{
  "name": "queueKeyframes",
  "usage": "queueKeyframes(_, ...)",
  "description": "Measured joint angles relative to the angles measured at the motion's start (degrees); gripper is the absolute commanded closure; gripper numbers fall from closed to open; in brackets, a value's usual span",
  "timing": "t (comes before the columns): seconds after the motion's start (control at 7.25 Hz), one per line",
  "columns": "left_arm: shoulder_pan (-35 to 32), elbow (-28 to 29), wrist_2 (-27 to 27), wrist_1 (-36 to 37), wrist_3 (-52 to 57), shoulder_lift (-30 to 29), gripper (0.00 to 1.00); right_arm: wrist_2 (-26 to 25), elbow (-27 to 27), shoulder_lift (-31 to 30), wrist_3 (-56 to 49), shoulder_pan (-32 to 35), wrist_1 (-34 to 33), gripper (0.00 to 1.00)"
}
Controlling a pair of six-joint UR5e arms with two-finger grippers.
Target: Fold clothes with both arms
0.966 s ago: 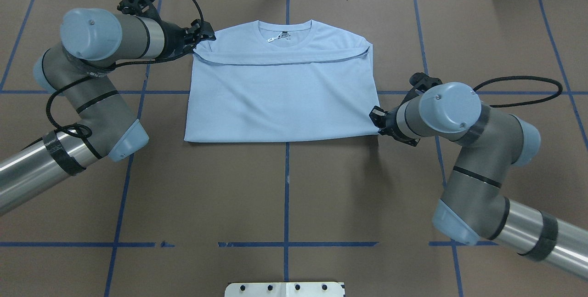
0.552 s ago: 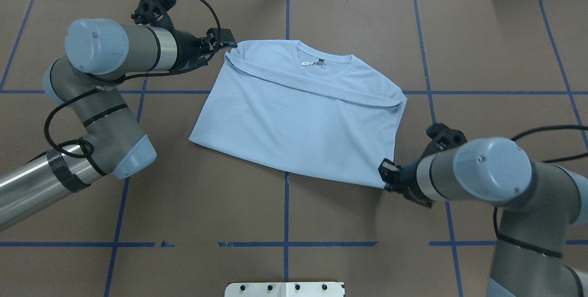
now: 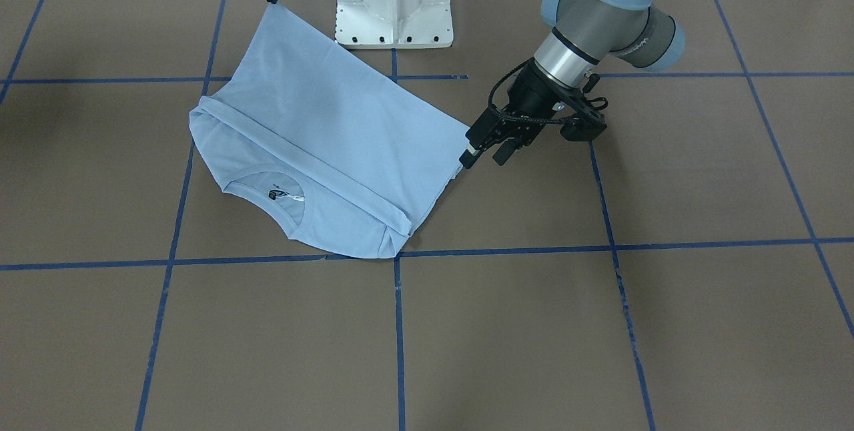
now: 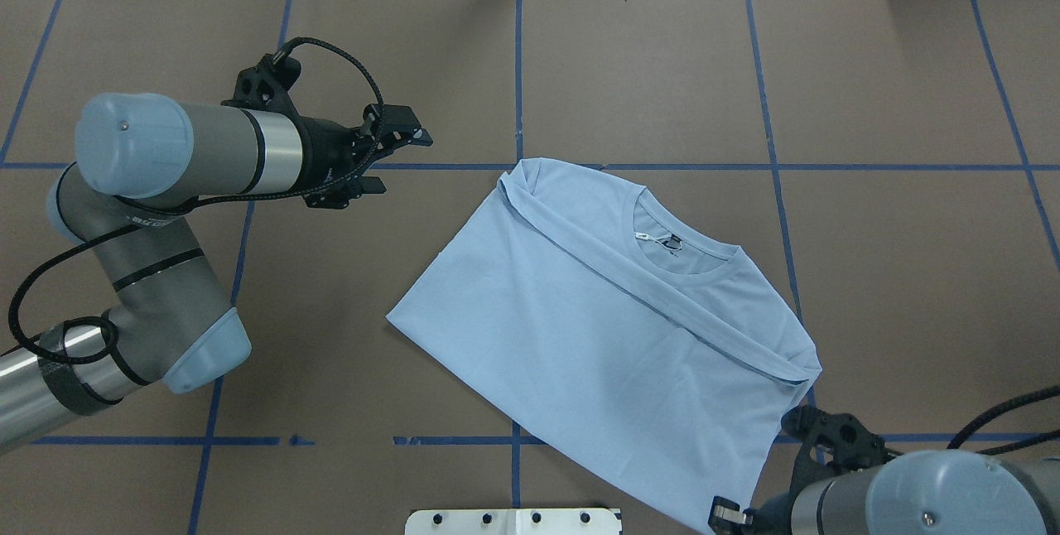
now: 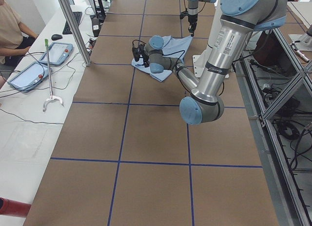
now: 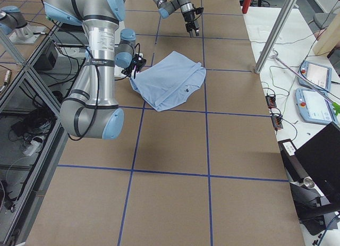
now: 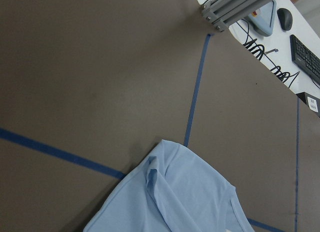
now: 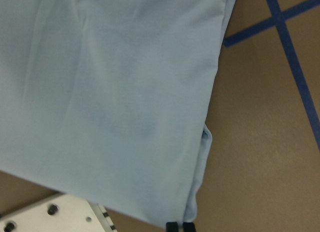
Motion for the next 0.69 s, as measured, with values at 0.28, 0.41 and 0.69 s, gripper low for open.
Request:
queueKeyframes(0.28,2.8,-1.1,-0.4,1.2,-0.7,1.4,0.02,-1.2,0.3,0.2,2.4,-0.9,-0.1,0.00)
queueKeyframes(0.41,5.2,-1.8,-0.3,2.7,0.3,1.9,0.00,-1.7,0.1,1.5,2.8,1.4,-0.1,0.00)
queueKeyframes(0.69,12.3,-5.0,8.0,10.3,-0.1,4.2,0.06,-2.0,-3.3,6.1,2.4,10.2,0.0,0.00)
